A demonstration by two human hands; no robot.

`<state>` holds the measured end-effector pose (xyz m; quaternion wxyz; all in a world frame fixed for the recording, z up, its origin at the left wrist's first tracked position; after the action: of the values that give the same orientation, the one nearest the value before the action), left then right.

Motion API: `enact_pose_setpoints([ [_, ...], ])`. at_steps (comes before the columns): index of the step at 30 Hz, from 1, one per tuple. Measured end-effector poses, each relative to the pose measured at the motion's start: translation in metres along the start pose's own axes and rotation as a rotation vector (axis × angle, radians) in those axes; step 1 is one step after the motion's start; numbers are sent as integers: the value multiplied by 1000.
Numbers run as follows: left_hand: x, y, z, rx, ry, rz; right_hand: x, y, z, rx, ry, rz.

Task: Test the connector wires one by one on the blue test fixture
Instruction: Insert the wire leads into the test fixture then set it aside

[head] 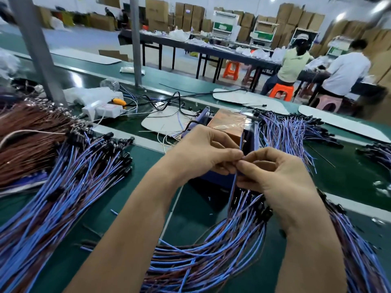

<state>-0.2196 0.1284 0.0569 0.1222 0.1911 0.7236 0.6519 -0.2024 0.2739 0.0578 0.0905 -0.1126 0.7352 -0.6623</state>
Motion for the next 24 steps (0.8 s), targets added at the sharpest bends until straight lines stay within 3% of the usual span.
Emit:
enact_pose_setpoints([
  [6, 6, -10, -1, 140, 111, -47, 5, 12, -4, -212, 67, 88],
  [14, 8, -25, -20, 352, 338, -224, 12, 25, -17, -275, 202, 148],
  [24, 14, -38, -28, 385, 401, -301, 22, 32, -1, -379, 175, 162],
])
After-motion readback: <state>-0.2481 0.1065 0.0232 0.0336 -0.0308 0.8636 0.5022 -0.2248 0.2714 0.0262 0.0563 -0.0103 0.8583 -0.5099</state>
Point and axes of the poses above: each hand's wrist, its own x-axis towards the middle knuckle, its own z-axis out of the palm, y = z × x, the point moved 1 cm from there along x, towards the middle knuckle, and after that the axes turned 14 degrees about -y, right-handed, at the moved point
